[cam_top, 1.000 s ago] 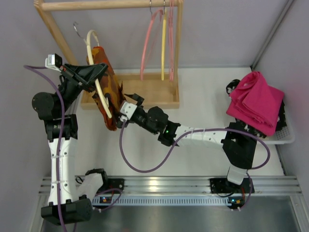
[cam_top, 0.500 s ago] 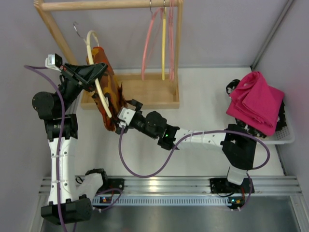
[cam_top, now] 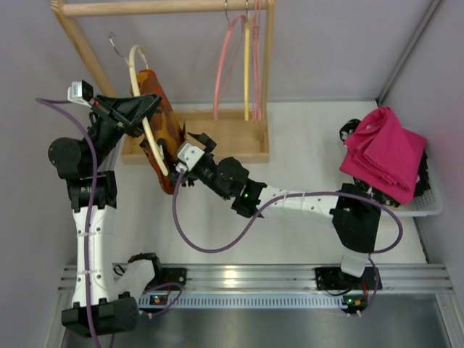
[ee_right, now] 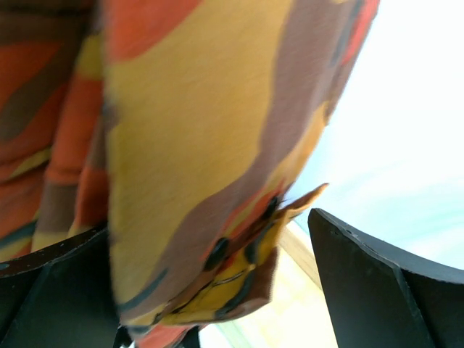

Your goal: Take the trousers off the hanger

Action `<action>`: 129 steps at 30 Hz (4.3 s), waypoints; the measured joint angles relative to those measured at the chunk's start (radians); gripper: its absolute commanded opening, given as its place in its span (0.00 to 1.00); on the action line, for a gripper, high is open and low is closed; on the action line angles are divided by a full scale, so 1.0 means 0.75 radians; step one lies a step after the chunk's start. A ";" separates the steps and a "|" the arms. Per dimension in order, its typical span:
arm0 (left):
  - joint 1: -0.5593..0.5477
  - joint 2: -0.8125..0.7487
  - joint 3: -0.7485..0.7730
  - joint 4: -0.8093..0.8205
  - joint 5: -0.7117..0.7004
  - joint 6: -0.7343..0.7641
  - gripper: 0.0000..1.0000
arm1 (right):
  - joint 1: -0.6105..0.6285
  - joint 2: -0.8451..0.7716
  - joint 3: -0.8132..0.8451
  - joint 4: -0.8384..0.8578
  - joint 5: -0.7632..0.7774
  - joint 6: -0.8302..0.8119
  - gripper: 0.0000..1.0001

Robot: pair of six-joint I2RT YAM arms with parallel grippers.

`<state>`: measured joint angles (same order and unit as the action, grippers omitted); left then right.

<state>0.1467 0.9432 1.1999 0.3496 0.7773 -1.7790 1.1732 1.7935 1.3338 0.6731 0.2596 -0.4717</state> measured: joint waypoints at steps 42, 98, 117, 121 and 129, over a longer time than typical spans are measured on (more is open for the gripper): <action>-0.010 0.000 -0.121 0.033 -0.018 0.051 0.00 | -0.011 -0.001 0.203 0.061 0.024 -0.052 0.00; 0.051 -0.232 -0.805 -0.106 -0.113 0.484 0.00 | -0.015 -0.047 1.059 -0.494 0.161 0.024 0.00; 0.057 -0.225 -0.831 -0.298 -0.110 0.661 0.00 | -0.028 -0.516 0.851 -0.170 0.189 -0.174 0.00; 0.057 -0.225 -0.811 -0.304 -0.108 0.667 0.00 | -0.156 -0.659 0.666 -0.206 0.225 -0.130 0.00; 0.057 -0.225 -0.793 -0.308 -0.094 0.679 0.00 | -0.653 -1.003 0.244 -0.416 0.348 0.103 0.00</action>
<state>0.1894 0.7746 0.6052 0.1184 0.7067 -1.2701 0.6834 1.0412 1.5169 0.3614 0.5205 -0.3943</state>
